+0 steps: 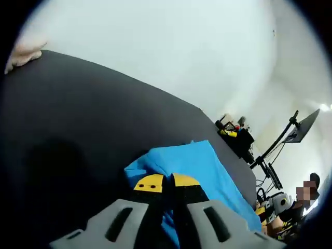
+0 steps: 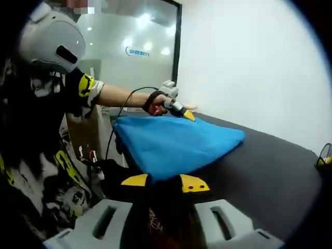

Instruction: Spread out the cloth and fold it

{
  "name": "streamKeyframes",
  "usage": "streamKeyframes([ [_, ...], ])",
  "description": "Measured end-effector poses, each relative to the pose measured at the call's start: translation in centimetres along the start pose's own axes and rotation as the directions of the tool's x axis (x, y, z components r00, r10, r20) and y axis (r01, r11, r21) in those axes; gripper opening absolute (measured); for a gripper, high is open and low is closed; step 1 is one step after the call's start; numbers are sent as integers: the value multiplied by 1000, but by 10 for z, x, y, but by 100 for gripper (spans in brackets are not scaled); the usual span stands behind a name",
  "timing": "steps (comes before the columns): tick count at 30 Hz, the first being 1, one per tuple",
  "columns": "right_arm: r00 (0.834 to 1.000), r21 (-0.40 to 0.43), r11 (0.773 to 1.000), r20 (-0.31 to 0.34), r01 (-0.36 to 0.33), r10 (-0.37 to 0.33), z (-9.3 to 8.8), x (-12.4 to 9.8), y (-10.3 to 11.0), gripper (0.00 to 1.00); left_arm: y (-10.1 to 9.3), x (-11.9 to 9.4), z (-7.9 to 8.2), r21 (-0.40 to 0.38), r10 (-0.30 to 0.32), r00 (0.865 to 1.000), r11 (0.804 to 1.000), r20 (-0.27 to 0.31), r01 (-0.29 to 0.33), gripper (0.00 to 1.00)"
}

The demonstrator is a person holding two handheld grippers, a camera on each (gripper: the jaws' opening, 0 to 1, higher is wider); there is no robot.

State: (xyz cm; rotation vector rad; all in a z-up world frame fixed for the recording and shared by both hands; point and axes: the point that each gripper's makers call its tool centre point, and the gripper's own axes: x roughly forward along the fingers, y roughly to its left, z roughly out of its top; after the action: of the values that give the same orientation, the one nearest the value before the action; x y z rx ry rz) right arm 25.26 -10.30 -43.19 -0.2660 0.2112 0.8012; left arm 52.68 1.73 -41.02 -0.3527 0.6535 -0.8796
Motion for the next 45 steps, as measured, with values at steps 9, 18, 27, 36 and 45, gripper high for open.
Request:
streamKeyframes([
  [9,1000,-54,998,21,20,-19,6,-2,5,1,34,4,1,-180,-54,999,982,-7,52,4],
  [18,999,-23,1000,39,5,-4,6,-4,3,5,36,-40,11,-150,-58,997,987,47,64,5],
  [27,996,-136,989,57,-65,74,18,-26,4,26,-84,-159,-69,293,-370,929,888,-1,354,28],
  [36,989,-140,980,28,-142,148,12,-12,0,25,-79,-182,-149,497,-300,941,799,-158,338,30],
  [45,989,-294,948,36,-124,140,18,-12,4,25,-87,-183,-146,722,-295,954,647,-59,245,39],
])
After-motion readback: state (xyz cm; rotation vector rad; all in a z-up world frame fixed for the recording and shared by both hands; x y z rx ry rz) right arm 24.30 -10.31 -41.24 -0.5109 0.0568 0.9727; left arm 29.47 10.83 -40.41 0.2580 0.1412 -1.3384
